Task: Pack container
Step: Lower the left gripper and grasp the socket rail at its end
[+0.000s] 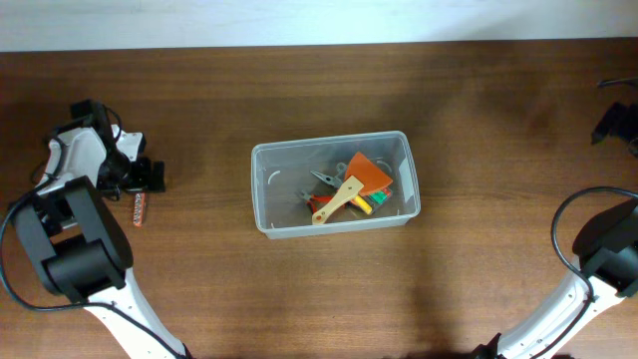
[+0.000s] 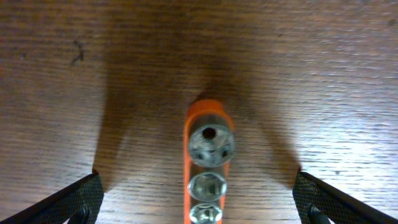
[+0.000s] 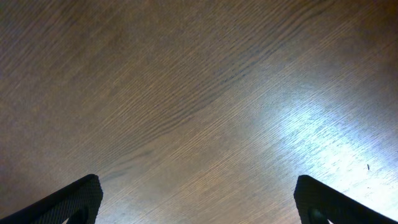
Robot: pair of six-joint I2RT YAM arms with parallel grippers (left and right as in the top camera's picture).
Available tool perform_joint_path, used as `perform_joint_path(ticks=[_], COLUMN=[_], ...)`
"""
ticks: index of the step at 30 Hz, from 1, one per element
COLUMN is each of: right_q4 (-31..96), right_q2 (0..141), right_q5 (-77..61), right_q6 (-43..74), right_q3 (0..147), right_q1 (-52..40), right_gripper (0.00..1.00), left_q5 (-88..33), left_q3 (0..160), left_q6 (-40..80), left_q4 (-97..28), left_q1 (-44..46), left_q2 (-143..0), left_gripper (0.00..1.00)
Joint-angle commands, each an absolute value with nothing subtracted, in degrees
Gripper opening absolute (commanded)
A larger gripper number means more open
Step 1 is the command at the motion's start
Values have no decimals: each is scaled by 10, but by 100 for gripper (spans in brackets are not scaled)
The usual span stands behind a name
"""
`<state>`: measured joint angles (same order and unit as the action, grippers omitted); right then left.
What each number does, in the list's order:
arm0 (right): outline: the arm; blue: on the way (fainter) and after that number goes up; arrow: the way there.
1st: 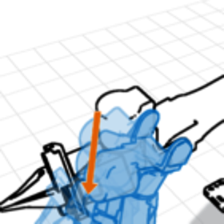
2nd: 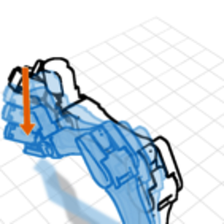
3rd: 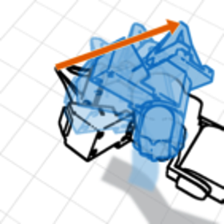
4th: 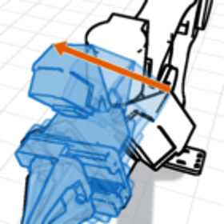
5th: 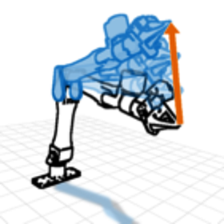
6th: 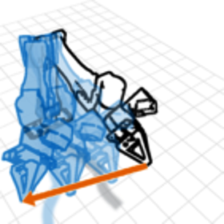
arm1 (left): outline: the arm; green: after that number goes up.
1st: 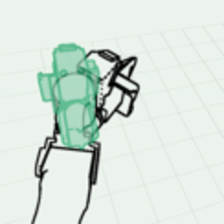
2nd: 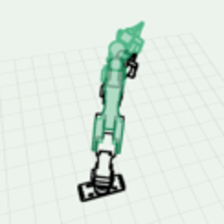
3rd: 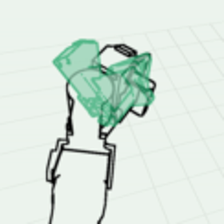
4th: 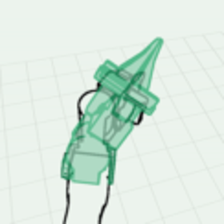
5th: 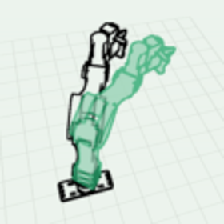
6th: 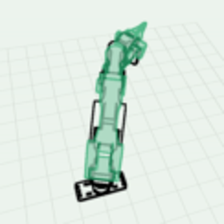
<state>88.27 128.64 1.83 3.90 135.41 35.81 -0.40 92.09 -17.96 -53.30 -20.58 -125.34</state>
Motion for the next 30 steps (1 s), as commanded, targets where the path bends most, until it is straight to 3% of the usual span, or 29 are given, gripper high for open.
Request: perform_joint_path(ticks=[1, 23, 25, 28, 30], right_q4=[883, 883, 883, 883, 883], right_q2=[1277, 1277, 1277, 1277, 1277], right_q5=[15, 15, 15, 15, 15], right_q6=[41, 41, 41, 41, 41], right_q3=[1355, 1355, 1355, 1355, 1355], right_q1=[355, 355, 355, 355, 355], right_gripper=[99, 99, 99, 99, 99], left_q5=[-13, -13, -13, -13, -13], left_q3=[920, 920, 920, 920, 920], left_q6=[-176, -176, -176, -176, -176], left_q4=[-536, -534, -534, -534, -534], left_q1=[-207, -207, -207, -207, -207], left_q2=[-1262, -1264, -1264, -1264, -1264], left_gripper=[99, 100, 93, 70, 65])
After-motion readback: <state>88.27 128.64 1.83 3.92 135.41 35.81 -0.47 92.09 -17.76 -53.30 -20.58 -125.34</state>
